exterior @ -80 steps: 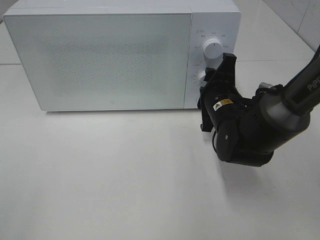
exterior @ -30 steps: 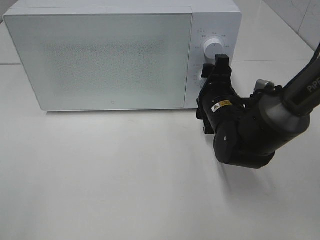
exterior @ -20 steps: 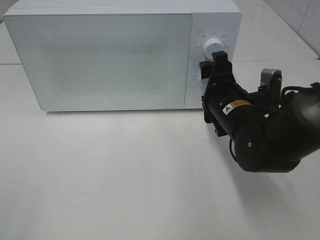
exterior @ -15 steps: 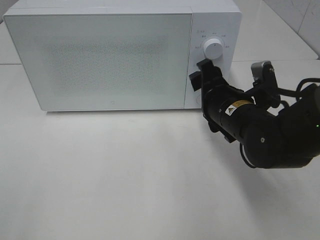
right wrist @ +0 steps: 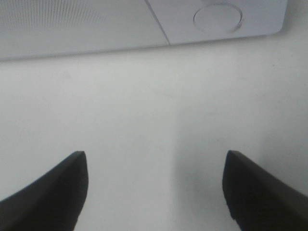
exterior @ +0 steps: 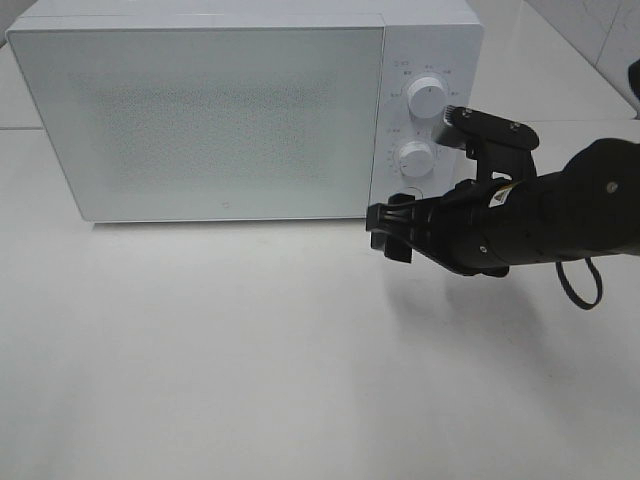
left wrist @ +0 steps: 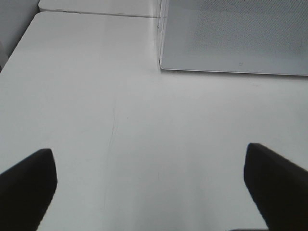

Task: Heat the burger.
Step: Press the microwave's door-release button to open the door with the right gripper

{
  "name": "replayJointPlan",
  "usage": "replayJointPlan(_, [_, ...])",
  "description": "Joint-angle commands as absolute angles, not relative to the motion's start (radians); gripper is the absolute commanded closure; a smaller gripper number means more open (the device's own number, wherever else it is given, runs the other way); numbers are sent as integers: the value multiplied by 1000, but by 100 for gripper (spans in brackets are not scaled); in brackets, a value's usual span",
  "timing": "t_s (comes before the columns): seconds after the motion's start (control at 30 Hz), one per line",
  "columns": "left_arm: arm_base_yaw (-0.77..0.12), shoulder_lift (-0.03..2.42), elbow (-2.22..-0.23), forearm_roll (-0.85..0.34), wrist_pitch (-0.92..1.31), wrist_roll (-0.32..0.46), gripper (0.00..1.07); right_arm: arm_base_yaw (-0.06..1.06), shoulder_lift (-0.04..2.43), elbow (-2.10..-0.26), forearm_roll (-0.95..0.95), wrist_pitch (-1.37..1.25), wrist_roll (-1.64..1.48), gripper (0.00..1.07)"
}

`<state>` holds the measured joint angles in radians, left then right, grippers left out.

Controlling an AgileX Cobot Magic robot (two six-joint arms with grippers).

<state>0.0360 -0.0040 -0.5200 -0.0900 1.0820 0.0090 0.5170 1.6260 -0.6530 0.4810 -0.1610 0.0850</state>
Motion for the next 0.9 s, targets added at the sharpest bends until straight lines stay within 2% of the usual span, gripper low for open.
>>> replayJointPlan(0.03, [35,-7,-517,-92,1071,10,9,497,1589,-663,465,-34,-36,32])
replayJointPlan(0.13, [35,-7,-517,-92,1071,10,9,494,1529,-663,410,102,-147,32])
replayJointPlan(0.47, [35,-7,-517,-92,1071,10,9,494,1306,-663,262,474,-119,32])
replayJointPlan(0.83, [35,-7,-517,-92,1071,10,9,494,1017,-663,249,734,-68,32])
replayJointPlan(0.9, [35,-7,-517,-92,1071,10,9,494,896,-663,232,781,-46,32])
